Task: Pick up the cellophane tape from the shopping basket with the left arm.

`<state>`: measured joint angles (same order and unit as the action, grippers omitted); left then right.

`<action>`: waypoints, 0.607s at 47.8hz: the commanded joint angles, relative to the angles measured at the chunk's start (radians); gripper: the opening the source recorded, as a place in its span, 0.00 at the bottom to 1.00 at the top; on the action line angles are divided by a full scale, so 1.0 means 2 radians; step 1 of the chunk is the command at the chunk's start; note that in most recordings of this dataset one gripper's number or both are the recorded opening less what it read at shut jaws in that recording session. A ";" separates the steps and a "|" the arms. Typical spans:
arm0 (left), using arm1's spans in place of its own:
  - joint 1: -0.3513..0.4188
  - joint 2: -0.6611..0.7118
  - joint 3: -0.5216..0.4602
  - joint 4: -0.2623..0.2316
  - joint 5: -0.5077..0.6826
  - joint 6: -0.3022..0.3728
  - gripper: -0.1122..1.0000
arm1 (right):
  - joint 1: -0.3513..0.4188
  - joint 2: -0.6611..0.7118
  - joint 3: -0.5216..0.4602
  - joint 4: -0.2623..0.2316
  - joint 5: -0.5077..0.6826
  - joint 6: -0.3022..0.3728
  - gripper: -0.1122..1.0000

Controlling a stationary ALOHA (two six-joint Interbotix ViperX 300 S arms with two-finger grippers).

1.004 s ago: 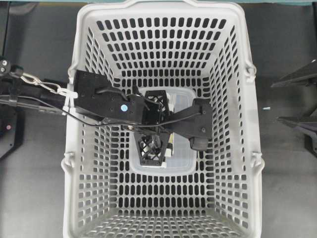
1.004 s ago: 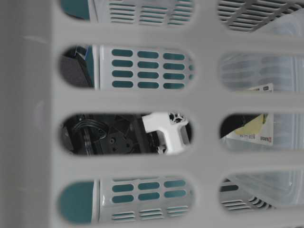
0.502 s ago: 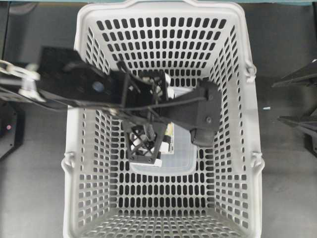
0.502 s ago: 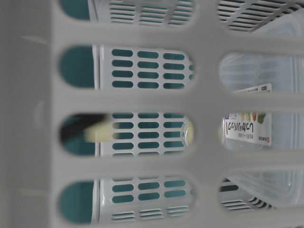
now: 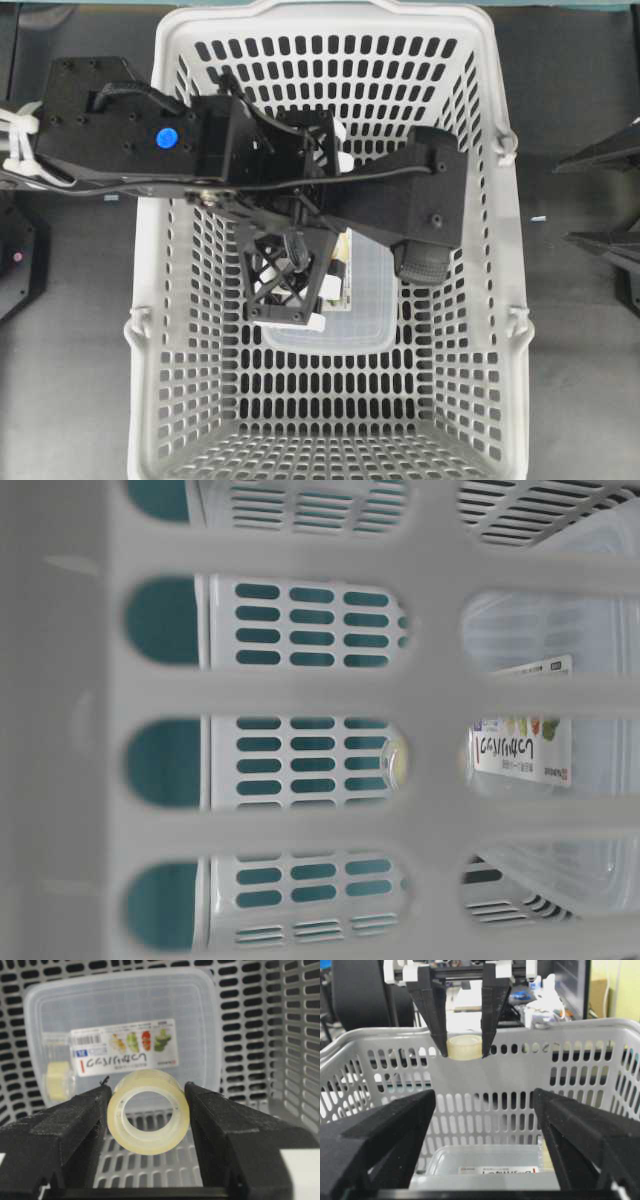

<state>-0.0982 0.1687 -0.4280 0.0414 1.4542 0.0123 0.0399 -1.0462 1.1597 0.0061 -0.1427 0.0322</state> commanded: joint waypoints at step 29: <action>-0.001 -0.001 -0.010 0.002 -0.002 0.002 0.55 | 0.002 0.003 -0.010 0.002 -0.005 0.000 0.79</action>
<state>-0.0966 0.1810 -0.4280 0.0414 1.4542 0.0153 0.0399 -1.0462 1.1612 0.0061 -0.1442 0.0322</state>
